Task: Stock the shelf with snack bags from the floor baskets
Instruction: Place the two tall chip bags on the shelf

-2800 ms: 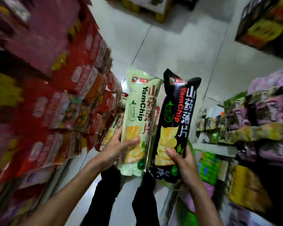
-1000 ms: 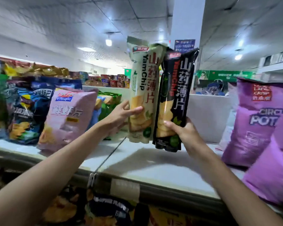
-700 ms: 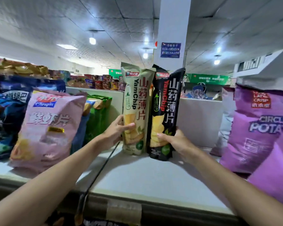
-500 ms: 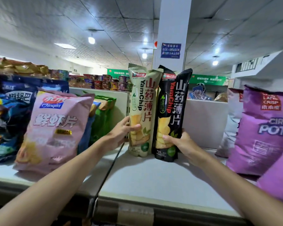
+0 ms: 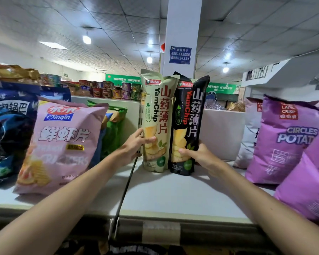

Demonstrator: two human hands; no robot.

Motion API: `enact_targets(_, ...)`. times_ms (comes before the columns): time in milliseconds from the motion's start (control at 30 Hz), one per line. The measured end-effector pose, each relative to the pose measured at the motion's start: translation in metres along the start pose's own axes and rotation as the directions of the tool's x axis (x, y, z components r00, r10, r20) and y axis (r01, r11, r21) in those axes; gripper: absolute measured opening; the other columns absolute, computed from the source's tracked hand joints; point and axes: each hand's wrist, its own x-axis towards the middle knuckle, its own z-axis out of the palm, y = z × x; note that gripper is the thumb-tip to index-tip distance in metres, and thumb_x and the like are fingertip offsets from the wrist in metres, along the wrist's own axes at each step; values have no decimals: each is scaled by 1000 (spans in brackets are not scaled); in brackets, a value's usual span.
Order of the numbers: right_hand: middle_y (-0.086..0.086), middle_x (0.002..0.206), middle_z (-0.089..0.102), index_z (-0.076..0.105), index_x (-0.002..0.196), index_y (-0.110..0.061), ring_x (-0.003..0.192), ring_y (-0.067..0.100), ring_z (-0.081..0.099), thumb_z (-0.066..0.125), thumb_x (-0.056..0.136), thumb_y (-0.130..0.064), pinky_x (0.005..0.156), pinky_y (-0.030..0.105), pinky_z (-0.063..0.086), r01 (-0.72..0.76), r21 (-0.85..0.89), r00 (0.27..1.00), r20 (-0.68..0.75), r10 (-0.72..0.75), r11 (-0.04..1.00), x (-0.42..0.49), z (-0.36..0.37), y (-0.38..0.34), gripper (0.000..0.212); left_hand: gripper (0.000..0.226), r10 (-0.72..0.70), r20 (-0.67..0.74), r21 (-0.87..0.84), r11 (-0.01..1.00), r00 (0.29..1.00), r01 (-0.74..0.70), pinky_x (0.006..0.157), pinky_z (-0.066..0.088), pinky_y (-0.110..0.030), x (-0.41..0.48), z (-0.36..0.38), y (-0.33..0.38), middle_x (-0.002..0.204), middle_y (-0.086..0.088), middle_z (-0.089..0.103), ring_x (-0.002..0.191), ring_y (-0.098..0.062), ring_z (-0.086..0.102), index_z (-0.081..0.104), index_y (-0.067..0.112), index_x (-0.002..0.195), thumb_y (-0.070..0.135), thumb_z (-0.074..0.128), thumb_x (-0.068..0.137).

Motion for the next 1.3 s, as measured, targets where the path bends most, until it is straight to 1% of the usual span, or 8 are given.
enact_targets(100,-6,108,66,53,104,-29,99,6,63,75,85,-30,101,31,46,-58,-51,998,3,58,997,-1,-1,0,29,79,24,-17,-9,1000,1000,-24,98,31,-41,-3,0,3,135,-8,52,125,-24,45,24,26,153,14,67,87)
enact_targets(267,3,164,13,1,156,-24,148,26,22,76,72,-59,117,49,25,-134,-109,979,-170,114,985,-19,1,-3,117,97,104,-114,-61,992,988,-111,115,19,-48,-24,6,15,164,-12,12,147,-30,23,2,25,157,33,69,87)
enact_targets(467,-9,163,16,12,156,-29,145,5,18,66,84,-57,119,37,23,155,-176,872,-438,-218,972,-89,8,-26,94,80,403,-181,17,914,897,-406,92,38,-5,-93,39,30,141,21,40,97,31,46,14,26,156,33,62,92)
enact_targets(600,-18,160,26,26,151,-38,143,-6,25,63,75,-70,120,38,24,319,59,834,-491,-251,946,-179,-5,-29,91,84,484,-52,-89,869,874,-486,118,29,-46,-155,86,31,158,15,32,142,1,34,29,40,150,59,66,76)
enact_targets(767,-13,155,38,34,146,-34,144,7,34,62,75,-72,116,46,29,401,123,745,-620,-244,908,-333,-59,2,85,87,502,336,-308,858,797,-410,114,30,-48,-239,213,11,154,16,39,145,-6,32,35,38,144,72,67,71)
enact_targets(1067,-15,145,51,47,137,-34,137,3,44,71,58,-79,115,40,35,70,323,263,-919,295,944,-658,-182,127,94,90,137,798,-279,947,587,159,119,27,-52,-393,520,-95,150,18,46,141,-3,39,39,35,146,73,68,70)
enact_targets(1200,-12,147,49,49,132,-33,132,-3,47,73,47,-83,110,31,38,43,370,-7,-929,371,928,-778,-229,157,101,87,37,917,-163,944,396,288,120,24,-52,-455,646,-130,147,20,48,139,-1,40,43,36,142,74,69,68)
enact_targets(1300,-12,147,48,49,130,-36,131,-5,47,73,48,-83,111,32,37,11,374,-74,-924,374,927,-834,-255,178,98,81,7,957,-105,940,289,324,120,26,-49,-481,716,-148,148,19,47,140,-2,39,45,42,139,74,69,69)
